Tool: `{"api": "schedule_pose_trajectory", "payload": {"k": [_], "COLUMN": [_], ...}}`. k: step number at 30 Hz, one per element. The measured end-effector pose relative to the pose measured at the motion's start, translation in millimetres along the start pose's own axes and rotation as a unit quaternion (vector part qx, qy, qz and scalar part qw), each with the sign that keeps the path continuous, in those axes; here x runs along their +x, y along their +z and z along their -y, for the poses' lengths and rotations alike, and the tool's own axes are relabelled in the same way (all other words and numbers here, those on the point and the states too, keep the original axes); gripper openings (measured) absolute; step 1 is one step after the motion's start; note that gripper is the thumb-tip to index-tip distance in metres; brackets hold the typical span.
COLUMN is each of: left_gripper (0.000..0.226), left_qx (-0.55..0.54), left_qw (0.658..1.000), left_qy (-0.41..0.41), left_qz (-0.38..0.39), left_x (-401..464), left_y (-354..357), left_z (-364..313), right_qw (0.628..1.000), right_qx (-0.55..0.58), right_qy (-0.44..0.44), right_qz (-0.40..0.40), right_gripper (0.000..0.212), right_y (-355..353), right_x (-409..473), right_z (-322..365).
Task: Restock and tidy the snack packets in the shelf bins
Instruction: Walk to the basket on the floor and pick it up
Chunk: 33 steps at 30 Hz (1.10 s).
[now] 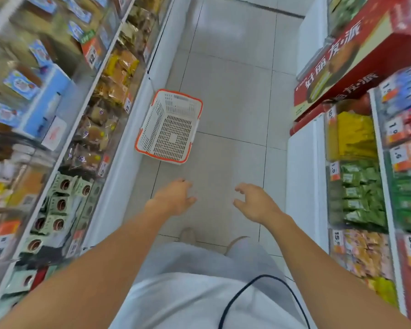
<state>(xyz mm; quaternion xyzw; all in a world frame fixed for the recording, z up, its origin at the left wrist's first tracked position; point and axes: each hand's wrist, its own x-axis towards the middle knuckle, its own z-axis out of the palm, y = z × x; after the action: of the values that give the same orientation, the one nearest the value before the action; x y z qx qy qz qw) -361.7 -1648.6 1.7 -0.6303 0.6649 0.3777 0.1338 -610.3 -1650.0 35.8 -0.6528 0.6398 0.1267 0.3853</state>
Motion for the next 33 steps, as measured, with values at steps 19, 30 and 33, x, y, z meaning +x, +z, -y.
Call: {"api": "schedule_pose_trajectory", "payload": {"k": [19, 30, 33], "left_gripper": [0.068, 0.072, 0.083], "left_qx": [-0.362, -0.624, -0.610], "left_qw": [0.875, 0.517, 0.467], "left_qy": [-0.297, -0.553, -0.592], "left_qz": [-0.123, -0.193, -0.242], "left_x": [244, 441, 507], "left_y": [-122, -13, 37], "left_z": [41, 141, 184], "right_qw": [0.902, 0.983, 0.967], "right_qx": [-0.328, -0.114, -0.224], "right_qy": [-0.186, -0.044, -0.106], "right_qz": [0.209, 0.141, 0.059], "right_gripper": [0.045, 0.056, 0.078], "right_y": [-199, -119, -74], "right_x": [422, 737, 843], "right_z": [122, 165, 156]}}
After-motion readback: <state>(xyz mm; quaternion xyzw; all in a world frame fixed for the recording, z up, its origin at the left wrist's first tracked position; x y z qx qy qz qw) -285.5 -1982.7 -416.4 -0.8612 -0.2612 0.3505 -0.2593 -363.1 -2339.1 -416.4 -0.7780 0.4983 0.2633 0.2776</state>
